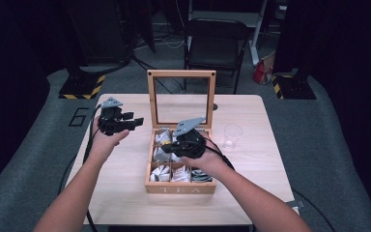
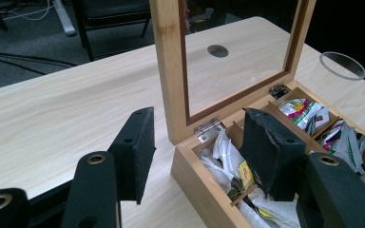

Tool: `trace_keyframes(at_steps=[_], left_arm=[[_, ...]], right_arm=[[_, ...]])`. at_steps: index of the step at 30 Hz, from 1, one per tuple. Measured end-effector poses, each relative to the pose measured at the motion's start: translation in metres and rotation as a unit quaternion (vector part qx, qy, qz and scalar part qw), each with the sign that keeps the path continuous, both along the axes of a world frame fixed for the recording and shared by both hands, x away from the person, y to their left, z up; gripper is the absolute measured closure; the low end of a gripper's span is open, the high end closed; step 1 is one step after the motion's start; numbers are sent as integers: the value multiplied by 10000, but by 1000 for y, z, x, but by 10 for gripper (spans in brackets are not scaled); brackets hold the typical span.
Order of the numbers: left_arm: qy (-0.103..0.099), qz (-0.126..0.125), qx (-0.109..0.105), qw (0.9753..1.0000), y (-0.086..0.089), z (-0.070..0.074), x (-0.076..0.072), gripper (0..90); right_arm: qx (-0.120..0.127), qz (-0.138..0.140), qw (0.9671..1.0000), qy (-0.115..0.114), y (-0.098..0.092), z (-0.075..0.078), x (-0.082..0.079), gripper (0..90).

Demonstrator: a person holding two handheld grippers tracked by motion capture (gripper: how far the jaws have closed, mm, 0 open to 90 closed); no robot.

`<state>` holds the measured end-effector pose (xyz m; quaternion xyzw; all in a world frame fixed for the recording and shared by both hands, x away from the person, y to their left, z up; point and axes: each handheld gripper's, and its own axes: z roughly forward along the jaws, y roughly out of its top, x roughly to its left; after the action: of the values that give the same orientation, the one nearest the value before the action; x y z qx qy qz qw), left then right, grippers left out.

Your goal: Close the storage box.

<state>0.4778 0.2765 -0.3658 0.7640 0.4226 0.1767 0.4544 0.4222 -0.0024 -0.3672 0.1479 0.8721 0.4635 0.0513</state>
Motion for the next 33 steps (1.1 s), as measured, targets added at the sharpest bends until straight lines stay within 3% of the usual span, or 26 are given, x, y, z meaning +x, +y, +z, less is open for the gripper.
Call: trace_keyframes(at_steps=[17,28,33], left_arm=[[-18,24,-1,10000,0,0,0,451],[-4,21,12,10000,1,0,0,451],[0,30,11,10000,1,0,0,449]], right_arm=[[21,-100,9999,-74,-7,5,0,900],[17,-276,9994,-224,-29,13,6,900],[20,-488,9986,-207,-42,16,8,900]])
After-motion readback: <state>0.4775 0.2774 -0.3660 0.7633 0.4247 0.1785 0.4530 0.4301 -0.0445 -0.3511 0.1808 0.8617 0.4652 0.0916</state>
